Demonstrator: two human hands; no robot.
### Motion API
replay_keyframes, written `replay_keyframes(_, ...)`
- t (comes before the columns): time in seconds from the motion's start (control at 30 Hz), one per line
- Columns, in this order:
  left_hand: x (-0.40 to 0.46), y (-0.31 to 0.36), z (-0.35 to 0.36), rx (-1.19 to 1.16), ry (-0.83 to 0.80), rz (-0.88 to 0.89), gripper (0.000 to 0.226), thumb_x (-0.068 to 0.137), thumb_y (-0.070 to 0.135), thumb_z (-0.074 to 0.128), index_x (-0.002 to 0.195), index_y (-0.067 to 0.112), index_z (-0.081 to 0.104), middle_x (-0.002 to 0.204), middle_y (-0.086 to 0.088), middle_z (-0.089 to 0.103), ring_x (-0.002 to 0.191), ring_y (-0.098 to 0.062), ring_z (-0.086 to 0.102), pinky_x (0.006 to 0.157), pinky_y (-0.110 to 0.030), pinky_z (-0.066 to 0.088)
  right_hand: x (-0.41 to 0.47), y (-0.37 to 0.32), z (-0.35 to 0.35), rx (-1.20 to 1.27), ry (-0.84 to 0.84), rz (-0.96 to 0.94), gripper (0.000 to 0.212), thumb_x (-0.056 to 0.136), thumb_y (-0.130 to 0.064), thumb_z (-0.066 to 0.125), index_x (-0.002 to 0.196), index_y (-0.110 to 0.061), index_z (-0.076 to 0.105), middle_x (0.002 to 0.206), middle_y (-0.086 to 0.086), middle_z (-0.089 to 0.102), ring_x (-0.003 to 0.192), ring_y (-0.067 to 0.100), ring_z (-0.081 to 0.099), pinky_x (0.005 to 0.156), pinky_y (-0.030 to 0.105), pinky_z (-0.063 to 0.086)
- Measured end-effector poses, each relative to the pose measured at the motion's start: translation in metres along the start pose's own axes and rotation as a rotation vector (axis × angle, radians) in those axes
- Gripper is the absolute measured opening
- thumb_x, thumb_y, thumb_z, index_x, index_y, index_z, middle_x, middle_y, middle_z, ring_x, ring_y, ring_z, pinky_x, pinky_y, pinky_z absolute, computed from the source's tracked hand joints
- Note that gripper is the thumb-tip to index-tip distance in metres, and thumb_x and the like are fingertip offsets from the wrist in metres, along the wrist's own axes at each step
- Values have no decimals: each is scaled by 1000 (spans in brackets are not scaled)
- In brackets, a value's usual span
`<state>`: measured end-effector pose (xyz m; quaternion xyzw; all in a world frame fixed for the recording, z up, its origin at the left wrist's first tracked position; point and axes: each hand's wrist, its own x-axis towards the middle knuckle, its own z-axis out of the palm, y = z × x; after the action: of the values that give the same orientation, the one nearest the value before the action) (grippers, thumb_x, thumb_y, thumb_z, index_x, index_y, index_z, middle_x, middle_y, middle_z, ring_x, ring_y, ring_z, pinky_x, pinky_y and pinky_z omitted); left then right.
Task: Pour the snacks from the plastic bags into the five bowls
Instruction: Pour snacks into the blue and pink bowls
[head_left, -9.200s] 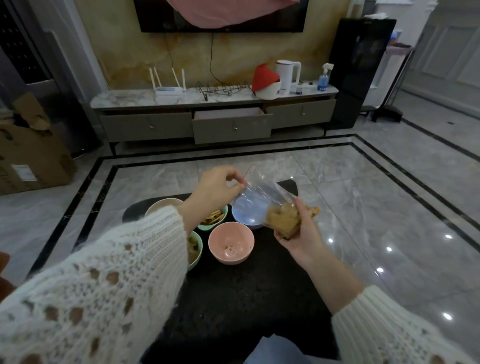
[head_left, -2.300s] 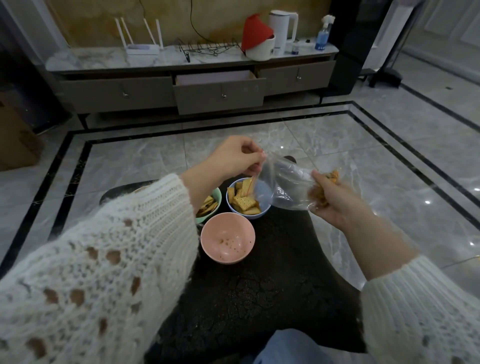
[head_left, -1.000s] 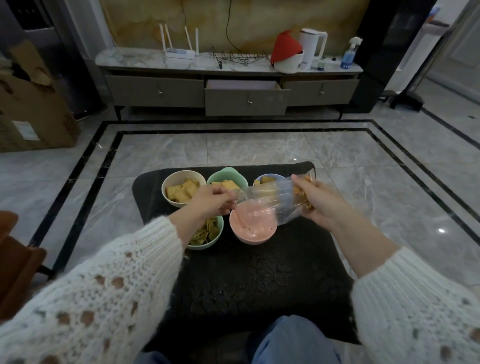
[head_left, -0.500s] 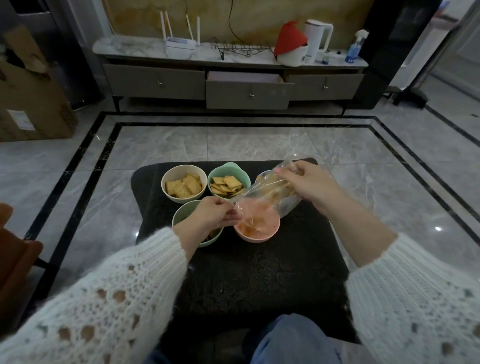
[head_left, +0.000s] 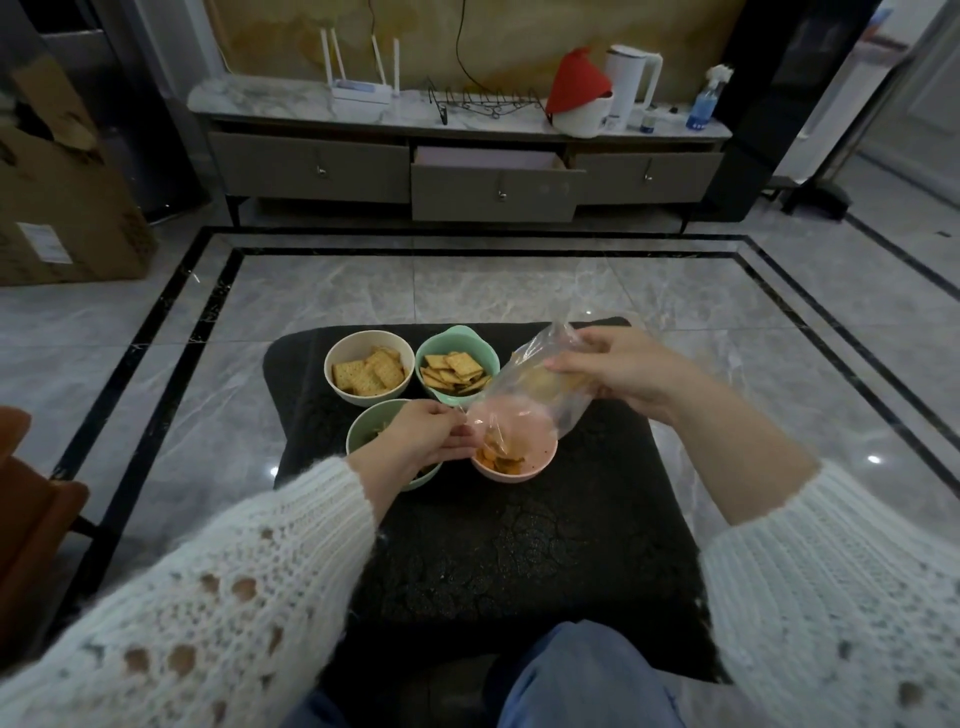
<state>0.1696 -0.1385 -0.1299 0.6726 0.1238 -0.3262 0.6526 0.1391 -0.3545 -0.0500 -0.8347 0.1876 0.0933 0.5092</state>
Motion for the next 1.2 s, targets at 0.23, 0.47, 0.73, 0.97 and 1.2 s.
replay_keyframes(0.23, -5, 0, -3, -27, 21, -14, 26, 99, 4, 50, 122, -6, 52, 101, -21, 65, 83, -25, 69, 65, -30, 60, -14, -15, -12, 30, 85, -145, 41, 87, 2, 66, 124, -15, 65, 115, 7, 66, 101, 19, 67, 78, 26, 59)
replay_keyframes(0.47, -9, -2, -5, 18, 51, -17, 30, 98, 6, 53, 125, -6, 55, 101, -19, 68, 82, -22, 69, 64, -27, 58, -19, -9, -8, -13, 184, -244, 18, 88, -18, 76, 105, -18, 71, 103, -1, 70, 95, 10, 66, 65, 20, 58)
replay_keyframes(0.73, -9, -2, -5, 206, 139, 59, 40, 92, 17, 64, 126, 6, 47, 82, -13, 64, 64, -18, 60, 53, -26, 49, -19, -17, -12, -113, 274, -334, 16, 87, -18, 76, 102, -13, 75, 101, -1, 74, 86, 3, 65, 66, 24, 57)
replay_keyframes(0.97, -14, -2, 5, 691, 301, 732, 60, 79, 39, 75, 133, 25, 53, 122, 3, 50, 96, -14, 59, 84, -24, 49, -18, -11, -4, -272, 224, -382, 12, 86, -22, 77, 98, -23, 74, 95, -10, 72, 91, -2, 64, 78, 14, 49)
replay_keyframes(1.2, -11, 5, 14, 596, 278, 671, 7, 88, 26, 68, 83, 22, 65, 83, 9, 66, 79, -12, 63, 81, -32, 51, -26, -10, -4, -214, 303, -470, 16, 86, -29, 77, 101, -28, 73, 91, -23, 66, 89, -7, 62, 85, 16, 52)
